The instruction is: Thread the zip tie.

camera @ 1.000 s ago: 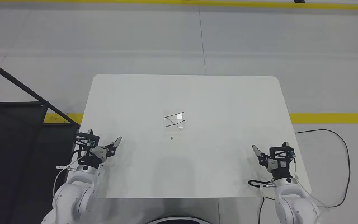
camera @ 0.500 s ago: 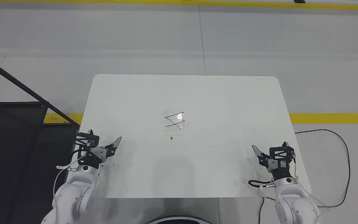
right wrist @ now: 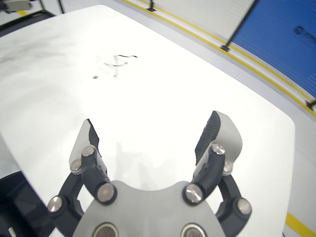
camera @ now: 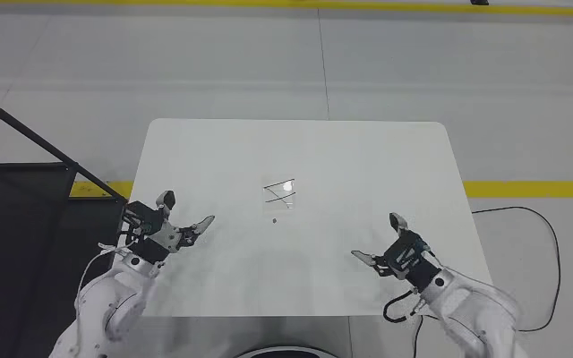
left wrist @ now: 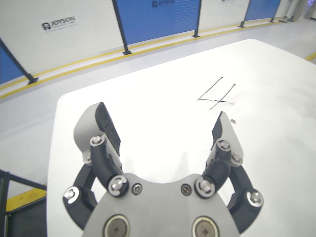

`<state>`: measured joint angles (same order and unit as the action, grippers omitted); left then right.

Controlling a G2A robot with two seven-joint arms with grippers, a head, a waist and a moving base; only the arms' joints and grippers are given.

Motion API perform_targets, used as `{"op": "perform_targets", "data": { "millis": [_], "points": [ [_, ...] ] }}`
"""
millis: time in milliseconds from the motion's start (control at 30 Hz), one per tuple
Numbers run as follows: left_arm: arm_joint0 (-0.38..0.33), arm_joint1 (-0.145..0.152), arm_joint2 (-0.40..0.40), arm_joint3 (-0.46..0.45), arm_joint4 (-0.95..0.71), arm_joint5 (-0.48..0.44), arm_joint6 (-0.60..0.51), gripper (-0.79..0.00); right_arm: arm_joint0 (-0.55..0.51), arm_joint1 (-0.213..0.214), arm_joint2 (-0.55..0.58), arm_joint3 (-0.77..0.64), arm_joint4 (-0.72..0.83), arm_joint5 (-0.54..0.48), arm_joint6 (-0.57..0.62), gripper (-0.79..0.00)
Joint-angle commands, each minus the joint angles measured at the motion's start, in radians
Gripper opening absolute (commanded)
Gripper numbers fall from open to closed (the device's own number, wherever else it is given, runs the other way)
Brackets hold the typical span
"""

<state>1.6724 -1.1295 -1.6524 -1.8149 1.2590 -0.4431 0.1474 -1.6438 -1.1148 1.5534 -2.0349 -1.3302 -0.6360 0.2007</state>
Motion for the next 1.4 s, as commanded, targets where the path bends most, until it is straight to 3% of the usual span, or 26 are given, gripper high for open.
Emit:
{"op": "perform_targets", "data": {
  "millis": [0,67,500,567,733,933,1000,1133,1367],
  "points": [
    [-0.005,0.005,-0.017,0.006,-0.033,-0.08,-0.01,0.0,0.046,0.002,-0.033,-0.011,0.075,-0.09,0.085,0.0],
    [-0.008,0.008,-0.039,0.013,-0.056,-0.119,-0.016,0.0,0.093,0.006,-0.071,-0.005,0.158,-0.171,0.192,0.0],
    [-0.008,0.009,-0.043,0.014,-0.057,-0.123,-0.018,0.0,0.091,0.007,-0.074,0.001,0.154,-0.174,0.197,0.0],
    [-0.014,0.008,-0.029,0.009,-0.061,-0.125,-0.022,0.0,0.104,0.008,-0.111,0.021,0.148,-0.211,0.229,0.0],
    [-0.08,0.011,0.016,0.03,-0.113,-0.222,-0.074,0.0,0.269,0.011,-0.207,0.134,0.423,-0.331,0.34,0.0],
    [-0.166,0.018,0.012,0.102,-0.255,-0.329,-0.126,0.0,0.577,0.006,-0.367,0.317,0.968,-0.112,0.732,0.0],
    [-0.186,0.02,0.019,0.133,-0.308,-0.367,-0.149,0.0,0.674,0.003,-0.4,0.386,1.086,-0.053,0.822,0.0],
    [-0.224,0.025,0.016,0.183,-0.376,-0.383,-0.201,0.0,0.795,-0.009,-0.445,0.504,1.167,0.024,0.852,0.0],
    [-0.232,0.026,0.015,0.194,-0.4,-0.377,-0.219,0.0,0.807,-0.011,-0.453,0.518,1.173,0.033,0.853,0.0]
  ]
}}
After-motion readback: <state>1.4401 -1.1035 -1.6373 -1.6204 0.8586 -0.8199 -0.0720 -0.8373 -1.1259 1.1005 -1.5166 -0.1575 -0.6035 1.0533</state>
